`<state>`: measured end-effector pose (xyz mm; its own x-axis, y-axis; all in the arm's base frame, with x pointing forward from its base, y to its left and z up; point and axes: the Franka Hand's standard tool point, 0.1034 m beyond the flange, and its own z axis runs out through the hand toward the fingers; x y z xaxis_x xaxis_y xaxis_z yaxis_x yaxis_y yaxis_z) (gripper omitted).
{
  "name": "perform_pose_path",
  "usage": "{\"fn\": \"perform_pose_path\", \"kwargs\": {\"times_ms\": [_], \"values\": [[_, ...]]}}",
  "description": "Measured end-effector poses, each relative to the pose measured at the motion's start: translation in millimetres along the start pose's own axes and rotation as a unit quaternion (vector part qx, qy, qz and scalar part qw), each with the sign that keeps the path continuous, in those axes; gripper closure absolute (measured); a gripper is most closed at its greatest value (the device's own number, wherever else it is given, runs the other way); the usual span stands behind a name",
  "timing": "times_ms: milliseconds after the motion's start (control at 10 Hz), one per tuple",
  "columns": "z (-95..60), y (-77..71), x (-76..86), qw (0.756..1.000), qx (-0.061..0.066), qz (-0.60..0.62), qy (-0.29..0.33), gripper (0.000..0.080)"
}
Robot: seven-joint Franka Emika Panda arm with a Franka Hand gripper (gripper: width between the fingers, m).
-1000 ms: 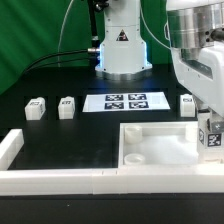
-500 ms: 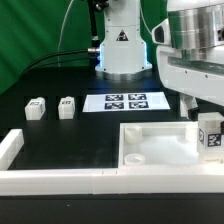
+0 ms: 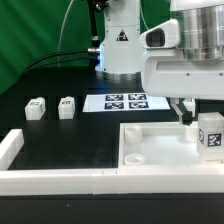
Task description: Assemble one leg
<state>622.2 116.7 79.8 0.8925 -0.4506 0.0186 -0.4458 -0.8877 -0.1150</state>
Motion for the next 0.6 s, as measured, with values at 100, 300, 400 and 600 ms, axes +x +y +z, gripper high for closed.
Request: {"fn": "perform_pose_path", "kwargs": {"times_ms": [100,300,400,600], "values": [[0.1,-0.4,-0.3,0.998,-0.007,-0.069,0.004,0.0150],[0.4,1.0,0.3,0.984,-0.010,-0.175,0.003,0.0150],[0.7,3.7,2.0,0.975,-0.010,-0.220,0.003,0.0150],[0.8,4.6,2.4,0.971,-0.010,-0.238,0.003,0.0150]]}}
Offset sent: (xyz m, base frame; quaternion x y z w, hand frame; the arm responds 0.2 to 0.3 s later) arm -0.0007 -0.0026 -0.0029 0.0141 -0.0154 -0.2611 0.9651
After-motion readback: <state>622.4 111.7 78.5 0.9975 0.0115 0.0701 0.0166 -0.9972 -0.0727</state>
